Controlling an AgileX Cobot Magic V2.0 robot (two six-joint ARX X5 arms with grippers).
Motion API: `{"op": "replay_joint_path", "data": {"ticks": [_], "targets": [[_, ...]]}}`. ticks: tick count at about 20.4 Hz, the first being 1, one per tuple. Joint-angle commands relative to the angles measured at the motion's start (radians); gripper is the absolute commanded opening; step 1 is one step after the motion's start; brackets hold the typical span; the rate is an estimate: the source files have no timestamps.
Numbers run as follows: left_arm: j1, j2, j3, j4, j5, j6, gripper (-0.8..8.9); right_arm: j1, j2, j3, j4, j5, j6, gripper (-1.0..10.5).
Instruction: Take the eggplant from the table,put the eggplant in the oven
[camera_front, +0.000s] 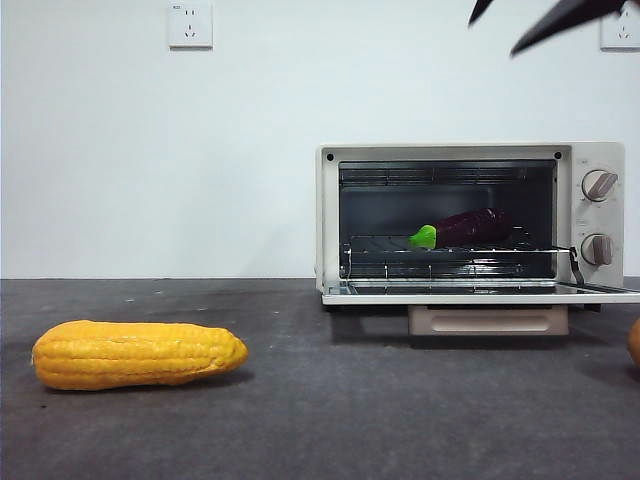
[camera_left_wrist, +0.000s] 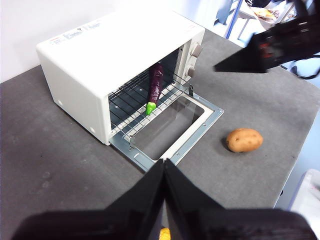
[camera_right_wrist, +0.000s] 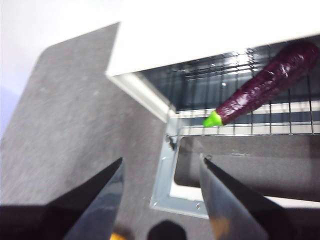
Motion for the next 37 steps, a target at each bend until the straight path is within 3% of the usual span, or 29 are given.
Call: {"op": "replay_joint_path", "data": {"ticks": [1, 16, 28, 37], "targets": [[-0.004, -0.001, -0.009, 0.003, 0.000, 0.014, -0.05, 0.001, -0.065, 0.011, -0.032, -0.018, -0.051, 2.5], [-0.004, -0.001, -0.009, 0.002, 0.001, 0.014, -0.05, 0.001, -0.251, 0.242, -0.419, -0.036, -0.256, 2.5], [-0.004, -0.001, -0.009, -0.005, 0.001, 0.014, -0.05, 0.002, -0.249, 0.330, -0.501, -0.036, -0.277, 2.4], [-0.004, -0.001, -0.009, -0.001, 0.001, 0.014, -0.05, 0.002, -0.249, 0.330, -0.557, -0.036, -0.334, -0.1]]}}
